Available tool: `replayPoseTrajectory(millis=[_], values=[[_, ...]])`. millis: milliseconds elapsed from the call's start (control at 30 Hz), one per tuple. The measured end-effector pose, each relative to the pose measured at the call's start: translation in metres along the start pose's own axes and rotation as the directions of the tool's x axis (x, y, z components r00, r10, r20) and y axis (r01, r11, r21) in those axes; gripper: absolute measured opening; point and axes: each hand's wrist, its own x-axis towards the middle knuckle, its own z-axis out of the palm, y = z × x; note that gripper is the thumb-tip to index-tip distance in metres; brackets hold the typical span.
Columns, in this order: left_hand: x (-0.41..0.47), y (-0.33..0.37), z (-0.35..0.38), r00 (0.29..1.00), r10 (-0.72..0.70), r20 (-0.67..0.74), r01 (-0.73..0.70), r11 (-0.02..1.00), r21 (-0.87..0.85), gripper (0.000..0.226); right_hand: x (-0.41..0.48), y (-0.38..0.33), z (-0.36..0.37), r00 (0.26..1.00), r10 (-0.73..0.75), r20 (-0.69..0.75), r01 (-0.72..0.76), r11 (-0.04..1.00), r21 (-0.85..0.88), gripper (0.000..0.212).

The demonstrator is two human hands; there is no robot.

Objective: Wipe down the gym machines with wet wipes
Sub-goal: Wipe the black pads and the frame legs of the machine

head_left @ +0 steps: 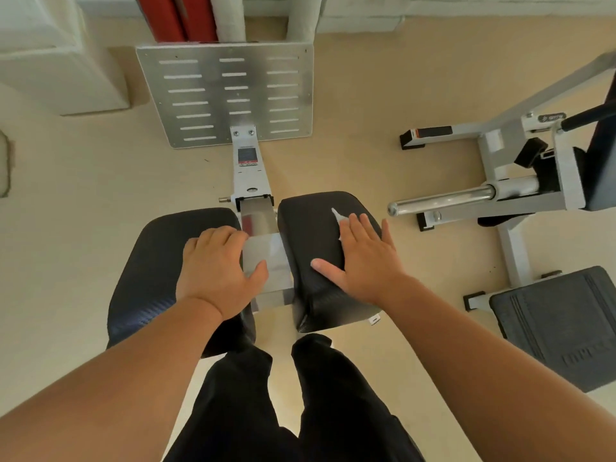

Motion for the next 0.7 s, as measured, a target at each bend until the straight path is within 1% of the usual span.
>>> replayPoseTrajectory(millis=[100, 167, 233, 300, 367, 433, 500, 533, 600, 700], values=[[-0.001, 0.003, 0.0, 1.0, -0.01, -0.011, 0.01, 1.0, -0.002, 0.049, -0.015, -0.019, 0.001, 0.983, -0.182, 0.004, 0.182, 0.983, 0.001, 0.112], [0.001, 0.005, -0.001, 1.0, -0.023, -0.014, 0.023, 1.0, -0.003, 0.052, -0.032, -0.013, 0.006, 0.955, -0.297, 0.005, 0.297, 0.954, -0.031, 0.105], [0.0, 0.006, 0.0, 0.999, -0.034, -0.023, 0.034, 0.999, -0.012, 0.055, -0.045, 0.01, 0.013, 0.943, -0.332, -0.011, 0.331, 0.942, -0.064, 0.103], [-0.001, 0.005, 0.002, 0.998, -0.037, -0.042, 0.036, 0.999, -0.014, 0.057, -0.046, 0.036, 0.014, 0.96, -0.279, -0.017, 0.277, 0.959, -0.063, 0.106], [-0.002, 0.004, 0.003, 0.997, -0.04, -0.06, 0.039, 0.999, -0.015, 0.059, -0.029, 0.05, 0.007, 0.986, -0.164, 0.008, 0.164, 0.985, -0.05, 0.114], [-0.001, 0.004, 0.004, 0.997, -0.041, -0.067, 0.041, 0.999, -0.009, 0.058, 0.005, 0.046, -0.003, 0.998, -0.061, 0.018, 0.061, 0.998, 0.001, 0.121], [-0.001, 0.003, 0.006, 0.997, -0.038, -0.074, 0.038, 0.999, -0.002, 0.058, 0.033, 0.025, -0.009, 0.999, -0.033, 0.042, 0.031, 0.998, 0.049, 0.121], [-0.001, 0.002, 0.007, 0.996, -0.036, -0.077, 0.036, 0.999, 0.001, 0.057, 0.04, 0.011, -0.011, 0.997, -0.062, 0.053, 0.059, 0.997, 0.055, 0.12], [-0.001, 0.002, 0.008, 0.996, -0.032, -0.082, 0.032, 0.999, 0.008, 0.057, 0.033, -0.013, -0.011, 0.98, -0.186, 0.072, 0.186, 0.983, 0.014, 0.116], [0.0, 0.002, 0.008, 0.997, -0.025, -0.08, 0.026, 1.0, 0.014, 0.054, -0.007, -0.013, -0.008, 0.913, -0.403, 0.066, 0.405, 0.914, -0.017, 0.109]])
